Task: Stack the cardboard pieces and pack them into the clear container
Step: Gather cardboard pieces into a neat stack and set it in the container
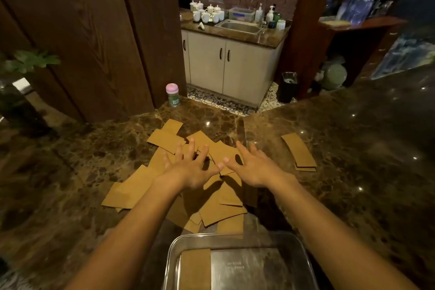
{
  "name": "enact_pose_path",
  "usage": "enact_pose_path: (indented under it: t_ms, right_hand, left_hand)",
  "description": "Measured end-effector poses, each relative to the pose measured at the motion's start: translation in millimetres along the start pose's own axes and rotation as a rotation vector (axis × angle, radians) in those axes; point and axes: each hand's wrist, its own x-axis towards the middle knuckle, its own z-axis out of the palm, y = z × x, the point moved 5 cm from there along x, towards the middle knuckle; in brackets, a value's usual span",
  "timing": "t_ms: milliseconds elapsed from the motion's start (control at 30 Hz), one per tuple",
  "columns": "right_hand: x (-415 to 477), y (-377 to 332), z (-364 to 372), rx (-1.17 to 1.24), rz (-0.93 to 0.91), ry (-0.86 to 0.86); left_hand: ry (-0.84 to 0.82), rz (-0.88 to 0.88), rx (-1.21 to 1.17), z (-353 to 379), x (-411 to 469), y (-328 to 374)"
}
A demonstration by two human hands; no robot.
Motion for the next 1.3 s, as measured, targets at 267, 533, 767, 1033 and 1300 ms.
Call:
enact_pose_path:
  t_ms: [267, 533, 767, 1033, 1300]
  right_hand:
    - [24.9, -3.0, 11.5, 0.092, 0.162, 0.043]
    - [45.2, -7.6, 21.2, 0.290, 0.355, 0.118]
    - [50.6, -1.2, 13.4, 0.133, 0.422, 0.238]
    - [60.7, 3.7, 18.9, 0.201, 0.455, 0.087]
    - [63.6, 15.4, 24.0, 0.543, 0.357, 0.129]
  left_hand:
    - [-0.094, -0.006, 0.052, 20.7, 16.7, -1.3]
    - [-0.109, -0.010, 0.069, 31.4, 21.9, -2.4]
    - [-0.082, 0.006, 0.052, 32.2, 21.4, -1.6]
    - [-0.053, 0.106, 0.116, 32.2, 19.8, 17.4]
    - [0.004, 0.194, 0.098, 35.1, 20.6, 32.1]
